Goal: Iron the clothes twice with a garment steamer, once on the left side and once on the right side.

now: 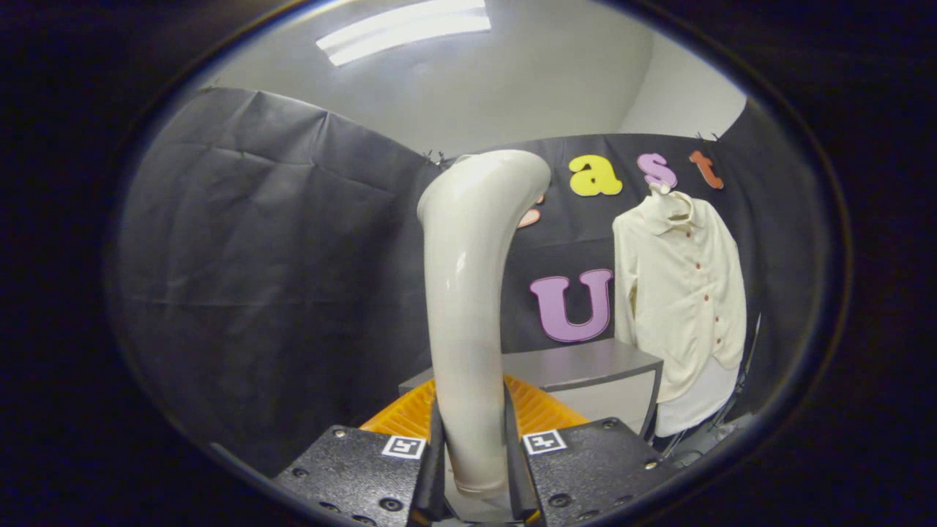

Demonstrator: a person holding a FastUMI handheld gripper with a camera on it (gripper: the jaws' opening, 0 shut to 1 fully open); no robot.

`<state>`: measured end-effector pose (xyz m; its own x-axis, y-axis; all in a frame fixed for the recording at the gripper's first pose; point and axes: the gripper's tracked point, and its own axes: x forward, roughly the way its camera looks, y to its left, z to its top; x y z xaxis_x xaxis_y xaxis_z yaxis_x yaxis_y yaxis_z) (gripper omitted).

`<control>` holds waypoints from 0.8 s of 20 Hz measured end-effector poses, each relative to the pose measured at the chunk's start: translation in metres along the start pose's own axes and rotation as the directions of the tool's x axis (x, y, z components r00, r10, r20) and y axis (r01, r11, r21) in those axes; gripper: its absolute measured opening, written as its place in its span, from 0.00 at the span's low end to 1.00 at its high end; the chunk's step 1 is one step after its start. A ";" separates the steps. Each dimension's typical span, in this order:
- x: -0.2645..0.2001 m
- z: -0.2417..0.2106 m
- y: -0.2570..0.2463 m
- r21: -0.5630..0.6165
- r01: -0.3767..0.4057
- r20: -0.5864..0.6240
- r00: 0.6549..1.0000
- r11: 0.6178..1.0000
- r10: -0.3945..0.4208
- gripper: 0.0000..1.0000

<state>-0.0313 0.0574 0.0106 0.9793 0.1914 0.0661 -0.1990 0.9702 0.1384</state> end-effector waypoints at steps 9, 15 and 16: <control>-0.024 -0.022 -0.012 -0.077 0.092 -0.027 0.995 0.993 -0.094 0.34; -0.046 -0.016 -0.022 -0.085 0.107 0.008 0.994 0.991 -0.107 0.34; -0.050 -0.015 -0.026 -0.087 0.121 0.014 0.993 0.989 -0.120 0.34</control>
<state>-0.0743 0.0251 -0.0108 0.9955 0.0712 0.0626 -0.0749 0.9955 0.0586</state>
